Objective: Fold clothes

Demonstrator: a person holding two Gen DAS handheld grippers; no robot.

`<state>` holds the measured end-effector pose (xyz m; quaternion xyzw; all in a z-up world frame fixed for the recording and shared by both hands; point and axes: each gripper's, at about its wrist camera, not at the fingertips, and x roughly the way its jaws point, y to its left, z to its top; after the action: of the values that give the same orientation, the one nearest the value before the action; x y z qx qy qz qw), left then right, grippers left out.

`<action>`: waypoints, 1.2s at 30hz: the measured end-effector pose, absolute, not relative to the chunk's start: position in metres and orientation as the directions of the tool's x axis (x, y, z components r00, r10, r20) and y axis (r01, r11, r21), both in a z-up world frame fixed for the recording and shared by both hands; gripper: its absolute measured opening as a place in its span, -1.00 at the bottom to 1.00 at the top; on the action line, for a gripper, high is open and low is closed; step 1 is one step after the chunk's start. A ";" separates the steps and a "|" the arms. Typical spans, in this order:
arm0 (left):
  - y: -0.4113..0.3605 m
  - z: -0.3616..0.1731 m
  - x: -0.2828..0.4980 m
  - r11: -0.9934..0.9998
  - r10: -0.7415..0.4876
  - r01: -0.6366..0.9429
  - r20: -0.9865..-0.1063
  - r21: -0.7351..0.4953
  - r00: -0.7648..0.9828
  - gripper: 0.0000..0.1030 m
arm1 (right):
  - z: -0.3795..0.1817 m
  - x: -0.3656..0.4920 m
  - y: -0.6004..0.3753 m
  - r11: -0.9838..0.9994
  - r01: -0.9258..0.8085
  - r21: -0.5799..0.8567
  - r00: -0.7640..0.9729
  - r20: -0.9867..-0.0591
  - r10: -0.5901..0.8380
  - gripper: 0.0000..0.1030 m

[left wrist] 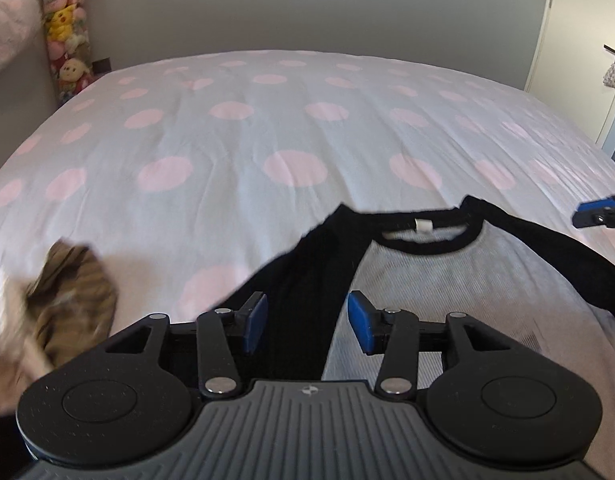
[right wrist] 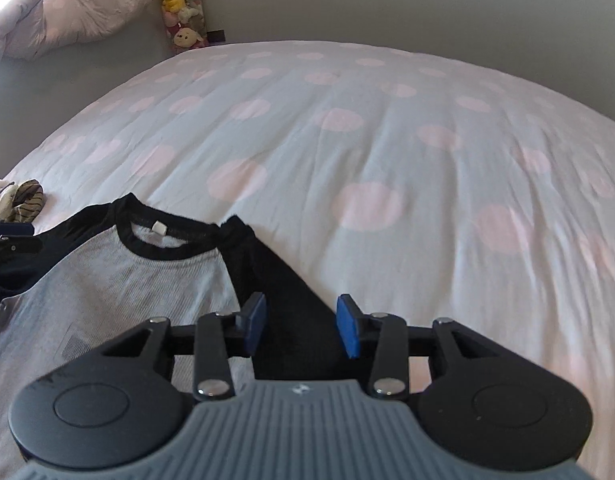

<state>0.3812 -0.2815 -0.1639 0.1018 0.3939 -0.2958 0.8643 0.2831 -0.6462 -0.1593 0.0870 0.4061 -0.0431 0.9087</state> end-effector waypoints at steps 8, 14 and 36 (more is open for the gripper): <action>-0.222 -0.157 0.318 0.851 -0.393 0.513 -0.781 -0.110 0.485 -0.14 | -0.177 0.196 -0.634 0.914 0.266 0.306 0.628 -0.774 0.076 -0.20; -0.180 -0.166 0.296 0.889 -0.436 0.362 -0.754 -0.279 0.491 -0.14 | -0.208 0.185 -0.634 0.832 0.371 0.413 0.646 -0.758 0.088 -0.20; -0.149 -0.195 0.269 0.897 -0.441 0.236 -0.766 -0.373 0.467 -0.15 | -0.208 0.196 -0.653 0.829 0.450 0.333 0.599 -0.801 -0.003 -0.57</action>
<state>0.2686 -0.1489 -0.1948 -0.1079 0.4761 -0.1992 0.8497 0.1964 -0.6531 -0.2081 0.2608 0.4278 -0.1324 0.8552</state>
